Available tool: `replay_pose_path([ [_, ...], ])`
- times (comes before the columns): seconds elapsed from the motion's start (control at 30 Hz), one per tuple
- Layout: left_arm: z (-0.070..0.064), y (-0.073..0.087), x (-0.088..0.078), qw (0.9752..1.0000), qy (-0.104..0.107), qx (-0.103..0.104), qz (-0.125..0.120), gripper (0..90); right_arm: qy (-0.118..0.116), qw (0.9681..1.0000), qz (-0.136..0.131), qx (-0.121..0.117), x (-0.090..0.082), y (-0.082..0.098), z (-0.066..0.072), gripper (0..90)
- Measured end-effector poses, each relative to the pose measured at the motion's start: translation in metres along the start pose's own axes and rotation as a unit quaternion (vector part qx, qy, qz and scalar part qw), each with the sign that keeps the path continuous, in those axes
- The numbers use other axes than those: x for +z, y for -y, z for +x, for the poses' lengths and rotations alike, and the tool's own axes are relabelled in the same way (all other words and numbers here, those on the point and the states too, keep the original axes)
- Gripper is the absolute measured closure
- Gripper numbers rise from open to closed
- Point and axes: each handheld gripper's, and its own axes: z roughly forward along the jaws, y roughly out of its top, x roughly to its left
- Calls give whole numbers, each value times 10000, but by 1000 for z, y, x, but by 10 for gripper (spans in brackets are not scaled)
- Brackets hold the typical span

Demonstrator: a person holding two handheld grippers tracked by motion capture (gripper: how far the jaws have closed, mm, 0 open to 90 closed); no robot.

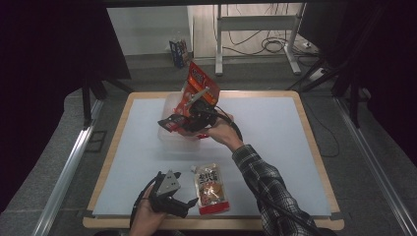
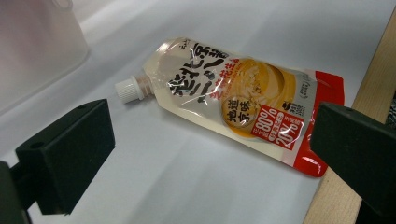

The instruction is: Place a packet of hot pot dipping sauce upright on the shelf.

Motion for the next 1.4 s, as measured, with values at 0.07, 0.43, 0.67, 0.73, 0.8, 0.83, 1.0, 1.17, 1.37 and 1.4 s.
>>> replay_pose_path([
  [0.07, 0, 0, 0, 10000, 0, 4, 11, 0, -42, 10000, 6, 90, -5, 4, -2, 448],
  [0.43, -1, 0, 1, 10000, 1, 26, 32, 1, 26, 9995, 186, 241, -26, 31, -10, 599],
  [0.67, -1, 0, 2, 10000, -10, 41, 46, 1, 53, 9990, 338, 272, -25, 44, -14, 792],
  [0.73, -1, 0, 2, 10000, -10, 42, 48, 1, 40, 9991, 354, 241, -22, 46, -14, 852],
  [0.8, -1, 0, 2, 10000, -14, 45, 51, 1, 145, 9989, 413, 184, -19, 46, -13, 884],
  [0.83, -1, 0, 2, 10000, -14, 54, 51, 1, 166, 9988, 424, 177, -17, 46, -12, 887],
  [1.0, -1, 0, 2, 10000, -14, 61, 65, 1, 124, 9990, 360, 217, -11, 45, -12, 888],
  [1.17, -2, 0, 2, 10000, -12, 63, 64, 1, 107, 9992, 324, 228, -7, 41, -11, 889],
  [1.37, -2, 0, 2, 9999, -20, 75, 65, 1, 107, 9991, 318, 246, 1, 37, -9, 889],
  [1.4, -2, 0, 2, 10000, -18, 70, 61, 1, 103, 9991, 320, 255, 2, 36, -10, 889],
])
